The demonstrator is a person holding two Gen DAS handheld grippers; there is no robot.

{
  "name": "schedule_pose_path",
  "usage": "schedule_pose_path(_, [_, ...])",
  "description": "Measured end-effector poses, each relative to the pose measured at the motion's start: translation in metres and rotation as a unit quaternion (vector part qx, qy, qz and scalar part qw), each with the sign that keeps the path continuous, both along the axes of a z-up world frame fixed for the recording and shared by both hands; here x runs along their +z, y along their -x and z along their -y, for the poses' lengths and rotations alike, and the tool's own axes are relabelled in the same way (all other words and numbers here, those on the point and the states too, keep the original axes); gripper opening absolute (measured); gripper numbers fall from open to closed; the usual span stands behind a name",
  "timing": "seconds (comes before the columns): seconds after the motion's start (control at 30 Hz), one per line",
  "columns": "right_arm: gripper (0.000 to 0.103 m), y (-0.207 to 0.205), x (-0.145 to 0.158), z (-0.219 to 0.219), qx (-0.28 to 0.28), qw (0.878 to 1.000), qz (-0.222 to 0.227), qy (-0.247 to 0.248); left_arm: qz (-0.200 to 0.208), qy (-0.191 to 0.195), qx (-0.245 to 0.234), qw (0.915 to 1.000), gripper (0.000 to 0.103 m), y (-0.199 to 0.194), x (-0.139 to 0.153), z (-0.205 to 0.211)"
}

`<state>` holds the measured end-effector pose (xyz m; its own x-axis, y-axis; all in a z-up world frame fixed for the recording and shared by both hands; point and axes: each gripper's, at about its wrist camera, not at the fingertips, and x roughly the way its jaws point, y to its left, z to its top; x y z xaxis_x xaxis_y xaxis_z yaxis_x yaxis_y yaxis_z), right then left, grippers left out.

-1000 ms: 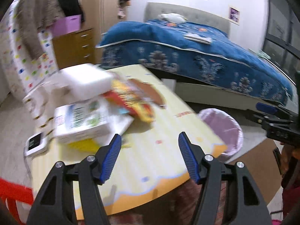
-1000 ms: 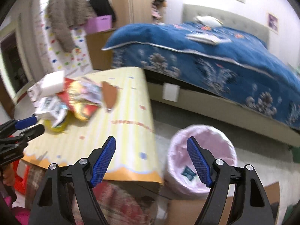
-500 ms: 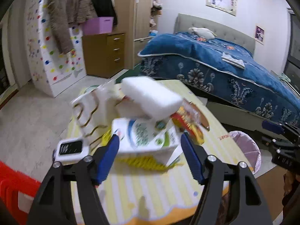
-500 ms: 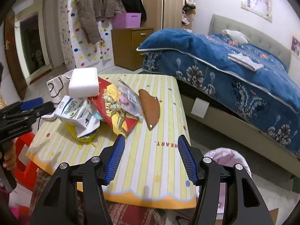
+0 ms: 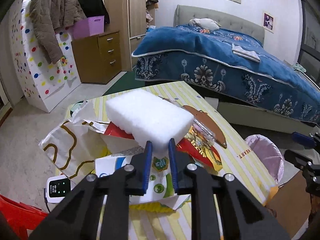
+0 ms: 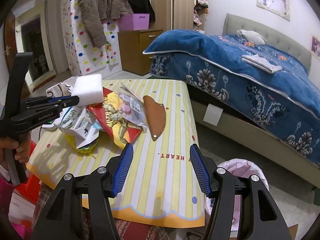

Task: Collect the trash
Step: 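Move the left gripper back to the table and grasp the white foam block, then grasp the clear plastic packet with the right gripper while the left gripper lifts the foam block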

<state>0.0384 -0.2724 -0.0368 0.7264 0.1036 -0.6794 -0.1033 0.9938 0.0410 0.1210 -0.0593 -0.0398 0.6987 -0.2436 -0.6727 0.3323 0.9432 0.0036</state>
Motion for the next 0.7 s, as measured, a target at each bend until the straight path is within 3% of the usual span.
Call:
schedule_pose_path(0.33, [0.060,-0.007,-0.001,-0.020,0.026,1.000,0.002,0.003,0.056,0.039,0.007,0.9977,0.014,0.067,0.046,-0.032])
schedule_pose_path(0.53, [0.059,-0.036,-0.012,-0.046,0.052,0.998,-0.001,0.023,0.061,0.019,0.031,0.9975,0.014,0.072,0.051,-0.043])
schedule_pose_path(0.7, [0.052,-0.065,-0.023,-0.065,0.068,0.997,-0.003,0.047,0.058,0.023,0.041,0.9972,0.014,0.060,0.049,-0.048])
